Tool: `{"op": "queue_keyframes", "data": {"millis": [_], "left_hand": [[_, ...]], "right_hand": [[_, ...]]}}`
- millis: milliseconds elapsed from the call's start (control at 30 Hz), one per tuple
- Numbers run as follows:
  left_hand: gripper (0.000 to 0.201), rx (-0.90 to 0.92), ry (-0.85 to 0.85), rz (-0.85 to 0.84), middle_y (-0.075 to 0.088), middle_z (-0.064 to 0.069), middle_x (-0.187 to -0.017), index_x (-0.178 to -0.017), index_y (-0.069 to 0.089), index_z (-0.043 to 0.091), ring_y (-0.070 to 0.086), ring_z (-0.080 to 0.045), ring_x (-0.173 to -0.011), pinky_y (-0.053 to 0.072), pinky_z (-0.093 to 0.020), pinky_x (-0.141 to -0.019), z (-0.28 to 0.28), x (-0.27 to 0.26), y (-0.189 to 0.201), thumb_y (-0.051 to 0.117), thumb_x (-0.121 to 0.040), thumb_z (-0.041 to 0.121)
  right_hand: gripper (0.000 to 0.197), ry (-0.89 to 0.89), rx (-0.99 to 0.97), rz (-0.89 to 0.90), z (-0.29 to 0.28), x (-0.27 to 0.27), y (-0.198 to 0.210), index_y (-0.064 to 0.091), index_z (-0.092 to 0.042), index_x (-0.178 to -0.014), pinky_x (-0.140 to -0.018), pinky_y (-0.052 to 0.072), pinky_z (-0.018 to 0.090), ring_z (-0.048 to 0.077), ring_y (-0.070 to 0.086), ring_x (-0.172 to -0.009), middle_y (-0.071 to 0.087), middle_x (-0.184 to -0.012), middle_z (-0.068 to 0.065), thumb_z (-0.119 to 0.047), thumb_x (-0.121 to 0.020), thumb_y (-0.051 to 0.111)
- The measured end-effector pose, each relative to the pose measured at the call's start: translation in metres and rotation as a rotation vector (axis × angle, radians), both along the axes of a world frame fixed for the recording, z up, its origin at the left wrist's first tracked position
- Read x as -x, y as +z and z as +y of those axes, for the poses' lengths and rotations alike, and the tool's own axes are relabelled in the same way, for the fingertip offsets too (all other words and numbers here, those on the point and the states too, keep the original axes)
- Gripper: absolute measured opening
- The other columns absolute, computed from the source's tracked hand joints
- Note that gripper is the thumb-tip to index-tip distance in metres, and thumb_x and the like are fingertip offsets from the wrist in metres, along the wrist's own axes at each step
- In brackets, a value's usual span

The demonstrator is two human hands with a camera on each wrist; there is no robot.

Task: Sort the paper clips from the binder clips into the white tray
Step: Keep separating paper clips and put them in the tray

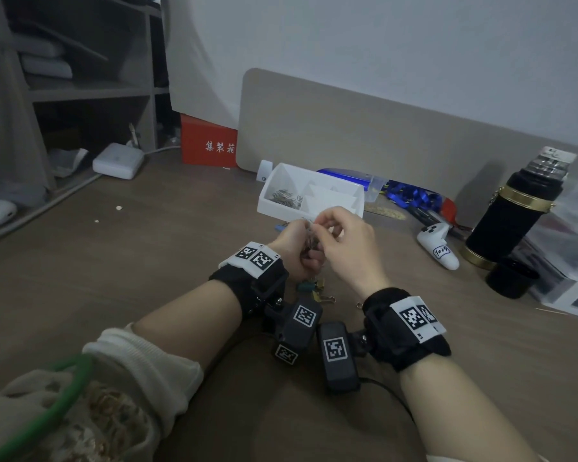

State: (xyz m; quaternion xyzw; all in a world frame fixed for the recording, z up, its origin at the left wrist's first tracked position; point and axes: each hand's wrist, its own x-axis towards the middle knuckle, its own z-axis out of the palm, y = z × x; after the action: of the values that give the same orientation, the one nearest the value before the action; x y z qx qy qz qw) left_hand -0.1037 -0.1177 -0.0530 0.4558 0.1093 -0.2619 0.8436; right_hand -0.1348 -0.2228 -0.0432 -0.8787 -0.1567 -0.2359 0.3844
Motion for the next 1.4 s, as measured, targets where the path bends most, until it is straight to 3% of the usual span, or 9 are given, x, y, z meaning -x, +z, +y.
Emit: {"op": "queue_keyframes", "data": {"millis": [200, 267, 367, 467, 567, 800, 967, 1200, 1400], "left_hand": [[0.034, 0.058, -0.020, 0.009, 0.045, 0.002, -0.052, -0.070, 0.047, 0.014, 0.030, -0.008, -0.029, 0.019, -0.012, -0.027, 0.004, -0.005, -0.001, 0.028, -0.096, 0.025], [0.032, 0.057, 0.018, -0.006, 0.039, 0.003, -0.050, -0.068, 0.046, 0.014, 0.027, -0.006, -0.030, 0.017, -0.014, -0.027, 0.007, -0.006, 0.000, 0.031, -0.096, 0.022], [0.035, 0.058, 0.108, -0.021, 0.033, 0.006, -0.043, -0.062, 0.038, 0.017, 0.023, -0.005, -0.028, 0.013, -0.014, -0.027, 0.013, -0.009, 0.002, 0.033, -0.096, 0.021], [0.036, 0.069, 0.151, -0.023, 0.030, 0.007, -0.040, -0.060, 0.034, 0.019, 0.022, -0.005, -0.026, 0.012, -0.012, -0.027, 0.020, -0.013, 0.002, 0.034, -0.097, 0.021], [0.037, 0.084, 0.164, -0.029, 0.030, 0.007, -0.040, -0.060, 0.032, 0.019, 0.022, -0.005, -0.026, 0.012, -0.012, -0.027, 0.027, -0.016, 0.002, 0.033, -0.096, 0.020], [0.036, 0.055, 0.139, -0.011, 0.031, 0.006, -0.042, -0.060, 0.034, 0.018, 0.024, -0.006, -0.026, 0.014, -0.012, -0.026, 0.027, -0.018, -0.001, 0.034, -0.097, 0.022], [0.035, 0.023, 0.099, -0.007, 0.032, 0.006, -0.043, -0.060, 0.035, 0.018, 0.024, -0.006, -0.027, 0.015, -0.012, -0.025, 0.026, -0.017, 0.000, 0.034, -0.095, 0.021], [0.035, 0.011, 0.064, 0.008, 0.032, 0.006, -0.043, -0.060, 0.036, 0.019, 0.024, -0.006, -0.027, 0.015, -0.013, -0.026, 0.024, -0.016, 0.000, 0.036, -0.094, 0.021], [0.035, 0.013, 0.067, 0.023, 0.032, 0.006, -0.043, -0.060, 0.036, 0.019, 0.023, -0.006, -0.027, 0.014, -0.012, -0.026, 0.024, -0.014, 0.001, 0.035, -0.095, 0.022]], "right_hand": [[0.022, 0.038, 0.042, 0.099, -0.001, -0.014, -0.002, 0.062, -0.037, -0.071, -0.078, 0.053, 0.040, 0.016, 0.058, -0.086, 0.066, -0.090, 0.002, -0.021, -0.086, 0.065], [0.014, 0.062, 0.065, 0.069, -0.002, -0.017, -0.001, 0.068, -0.030, -0.082, -0.075, 0.048, 0.032, 0.016, 0.056, -0.084, 0.067, -0.092, -0.003, -0.021, -0.090, 0.061], [0.012, 0.046, 0.021, 0.045, -0.010, -0.019, 0.001, 0.069, -0.021, -0.089, -0.068, 0.049, 0.031, 0.017, 0.059, -0.075, 0.064, -0.086, -0.007, -0.017, -0.092, 0.058], [0.007, 0.085, 0.185, 0.234, -0.022, -0.015, 0.002, 0.069, -0.019, -0.085, -0.066, 0.041, 0.024, 0.007, 0.055, -0.071, 0.062, -0.075, -0.011, -0.018, -0.089, 0.063], [0.012, 0.150, 0.416, 0.443, -0.028, -0.009, 0.005, 0.071, -0.019, -0.086, -0.067, 0.044, 0.021, 0.011, 0.059, -0.081, 0.066, -0.086, -0.005, -0.030, -0.085, 0.070], [0.022, 0.182, 0.570, 0.636, -0.032, -0.003, 0.009, 0.067, -0.026, -0.094, -0.063, 0.044, 0.022, 0.007, 0.062, -0.078, 0.066, -0.084, -0.012, -0.039, -0.078, 0.075], [0.013, 0.183, 0.563, 0.615, -0.031, -0.005, 0.010, 0.072, -0.020, -0.091, -0.080, 0.053, 0.028, 0.009, 0.066, -0.082, 0.072, -0.085, -0.008, -0.028, -0.081, 0.074], [0.018, 0.155, 0.522, 0.599, -0.032, -0.002, 0.012, 0.070, -0.017, -0.089, -0.062, 0.048, 0.019, 0.007, 0.063, -0.067, 0.074, -0.082, 0.001, -0.033, -0.082, 0.071], [0.015, 0.003, 0.538, 0.459, -0.039, -0.004, 0.020, 0.069, -0.017, -0.081, -0.074, 0.055, 0.034, 0.014, 0.065, -0.078, 0.068, -0.079, -0.003, -0.033, -0.081, 0.068]]}}
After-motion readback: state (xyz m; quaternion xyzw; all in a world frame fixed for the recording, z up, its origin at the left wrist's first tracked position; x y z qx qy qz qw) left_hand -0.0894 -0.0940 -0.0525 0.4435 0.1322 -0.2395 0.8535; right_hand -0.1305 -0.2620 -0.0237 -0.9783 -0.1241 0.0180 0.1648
